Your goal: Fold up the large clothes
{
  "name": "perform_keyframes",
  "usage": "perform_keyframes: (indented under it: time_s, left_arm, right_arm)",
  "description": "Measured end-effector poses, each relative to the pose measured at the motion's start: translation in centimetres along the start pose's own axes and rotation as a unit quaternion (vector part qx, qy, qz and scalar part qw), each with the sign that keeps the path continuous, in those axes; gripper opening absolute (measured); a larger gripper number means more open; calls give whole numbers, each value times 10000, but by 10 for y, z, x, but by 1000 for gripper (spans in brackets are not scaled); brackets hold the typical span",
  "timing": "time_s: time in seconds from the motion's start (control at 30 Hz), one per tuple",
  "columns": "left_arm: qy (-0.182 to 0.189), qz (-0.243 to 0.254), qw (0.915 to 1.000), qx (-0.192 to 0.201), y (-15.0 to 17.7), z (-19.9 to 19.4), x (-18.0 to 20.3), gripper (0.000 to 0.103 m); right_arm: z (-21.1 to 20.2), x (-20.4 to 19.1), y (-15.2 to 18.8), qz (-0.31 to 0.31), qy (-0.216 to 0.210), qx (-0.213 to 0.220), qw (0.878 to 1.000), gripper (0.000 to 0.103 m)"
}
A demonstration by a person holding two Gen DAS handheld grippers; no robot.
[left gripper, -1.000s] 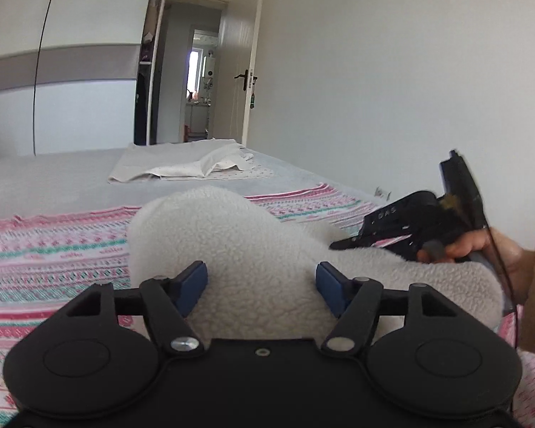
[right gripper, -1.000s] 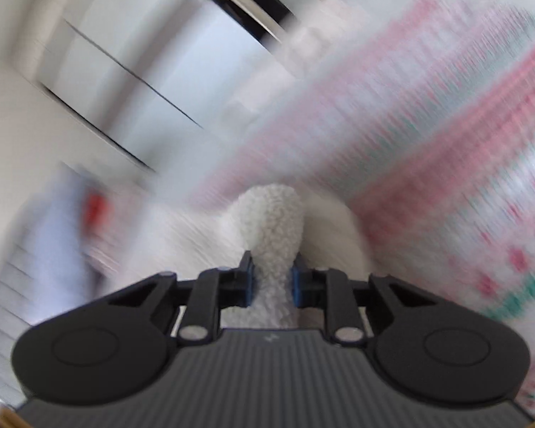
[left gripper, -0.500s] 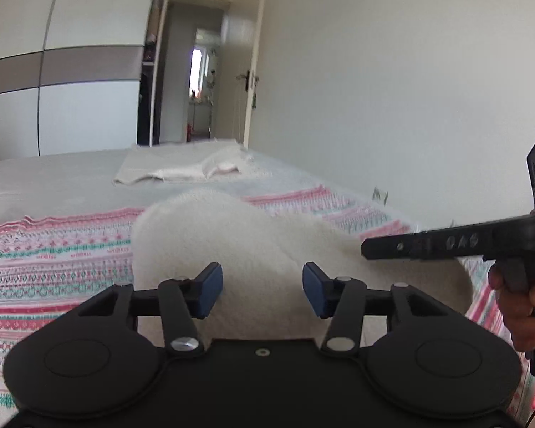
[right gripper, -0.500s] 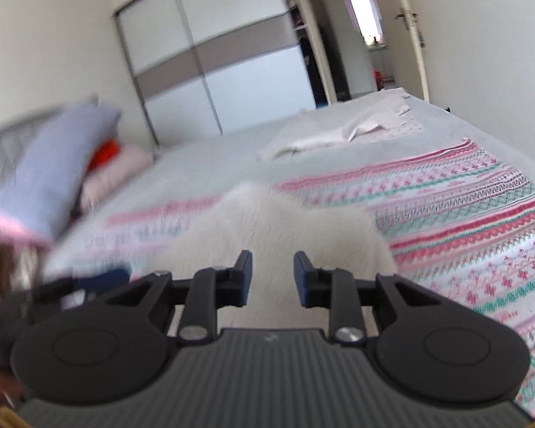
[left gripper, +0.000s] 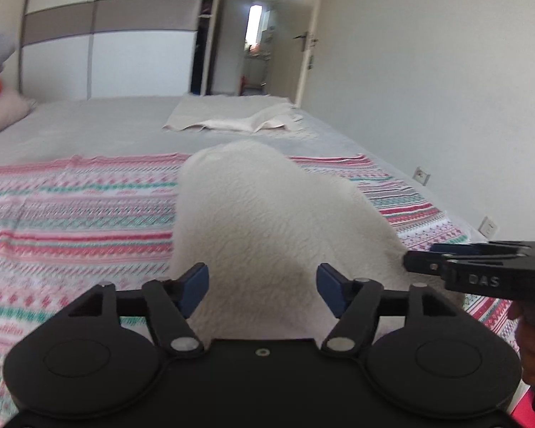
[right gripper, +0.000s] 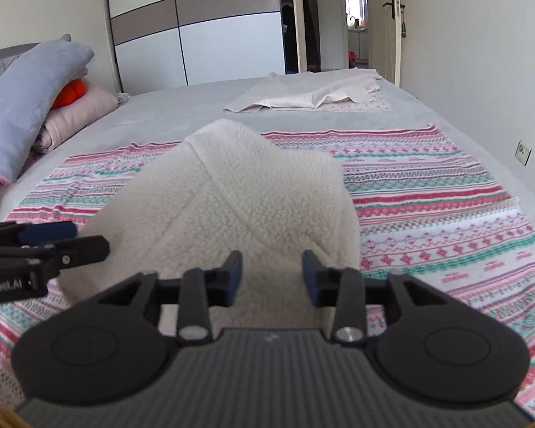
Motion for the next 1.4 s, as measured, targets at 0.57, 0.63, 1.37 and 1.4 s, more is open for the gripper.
perform_keyframes:
  time_s: [0.57,0.63,1.37,1.4]
  left_arm:
    - [-924,-719,9899,-794,77,-31,0,90]
    - [-1051,-722,9883,-842,83,-33,-2,92]
    - [-1729,-561,9761,-1190,115,-37,-4,103]
    - [-1727,-556,9759,-1213,116,-35,-3,103]
  right_arm:
    - [-53,-8,42,48,197,-57,9998,77]
    - [-56,-7,50,31,300,-14,9995,90]
    - [-34,-5,97,-423,1040,-719,9911,103]
    - [-33,-5,97,-449,1040,-729,9909,103]
Point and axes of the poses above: each gripper's, at about its wrist camera, not at the fingertips, and z roughly the way its jaws point, x to its right, y to its underside, the point moved 8 cm from there along z, roughly the way its jaws point, and after that the axes turned 9 degrees about y, right-handed, at the moved point
